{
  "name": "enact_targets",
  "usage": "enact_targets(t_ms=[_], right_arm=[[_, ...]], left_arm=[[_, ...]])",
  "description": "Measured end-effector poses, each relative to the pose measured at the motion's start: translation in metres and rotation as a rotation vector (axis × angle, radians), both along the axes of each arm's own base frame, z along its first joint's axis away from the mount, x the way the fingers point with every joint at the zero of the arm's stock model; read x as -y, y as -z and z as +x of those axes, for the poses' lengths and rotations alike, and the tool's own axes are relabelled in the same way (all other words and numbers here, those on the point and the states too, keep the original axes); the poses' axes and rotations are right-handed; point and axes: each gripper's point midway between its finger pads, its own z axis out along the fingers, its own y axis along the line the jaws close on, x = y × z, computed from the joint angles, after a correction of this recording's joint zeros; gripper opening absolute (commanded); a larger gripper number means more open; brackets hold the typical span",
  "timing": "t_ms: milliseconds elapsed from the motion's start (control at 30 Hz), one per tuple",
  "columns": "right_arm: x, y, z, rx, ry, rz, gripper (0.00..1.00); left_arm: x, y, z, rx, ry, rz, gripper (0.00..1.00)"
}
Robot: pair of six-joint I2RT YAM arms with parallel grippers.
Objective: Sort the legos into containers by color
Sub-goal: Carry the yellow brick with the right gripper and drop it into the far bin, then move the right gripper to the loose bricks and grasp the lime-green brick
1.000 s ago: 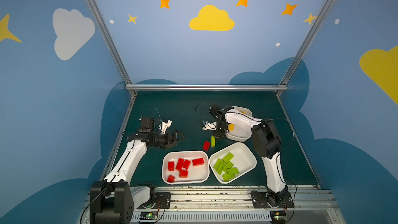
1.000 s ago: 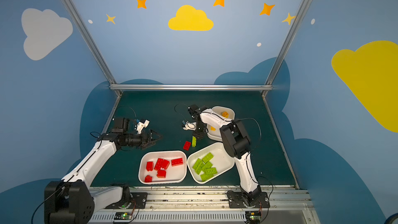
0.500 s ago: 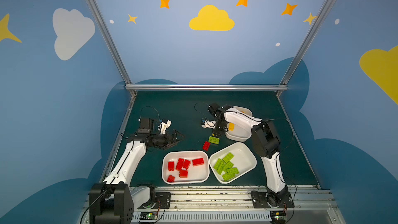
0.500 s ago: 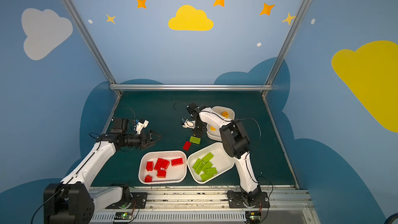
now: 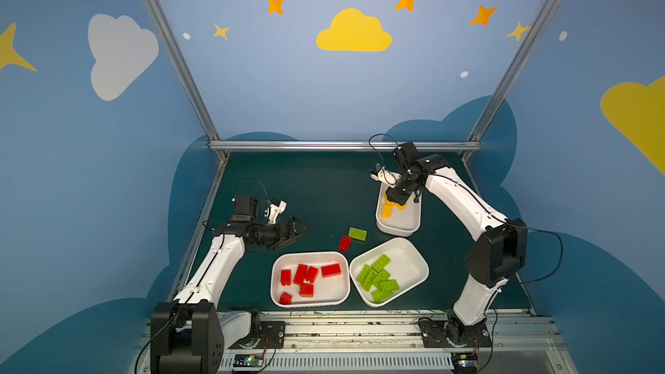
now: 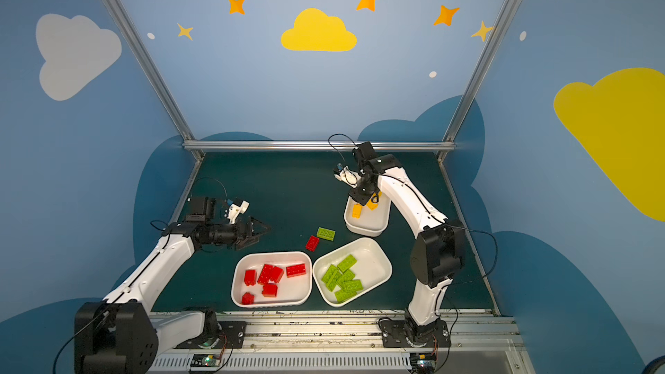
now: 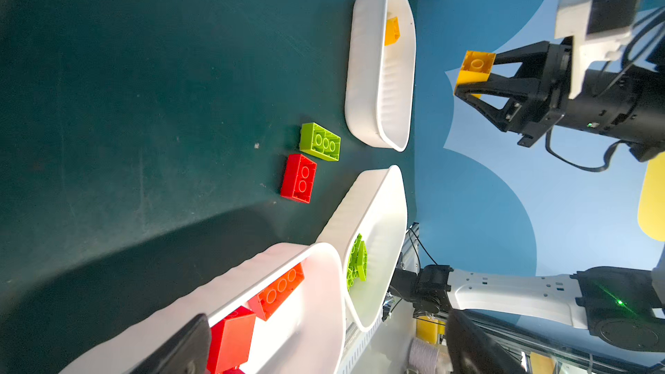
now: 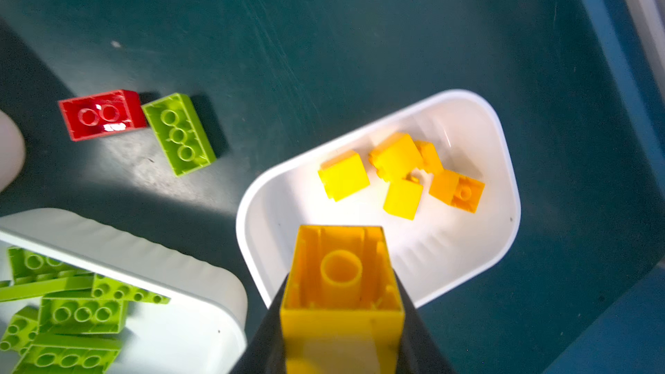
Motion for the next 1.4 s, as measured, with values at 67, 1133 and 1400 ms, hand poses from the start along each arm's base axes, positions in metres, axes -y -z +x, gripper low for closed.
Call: enact_targets(t_ms=[67, 1133, 1400], right_arm=[[0.015, 0.018, 0.002, -0.037, 0.034, -0.022, 0.17], [0.055, 0.113, 0.029, -0.177, 0.112, -0.194, 0.58], [0.021, 0.03, 0.011, -0.049, 0.056, -0.037, 0.62]], left_arm=[[0.0, -0.001, 0.001, 0.0, 0.001, -0.001, 1.0], [-0.001, -0.002, -0.006, 0.018, -0.001, 0.004, 0.99], [-0.002, 0.003, -0.003, 0.002, -0.002, 0.003, 1.0]])
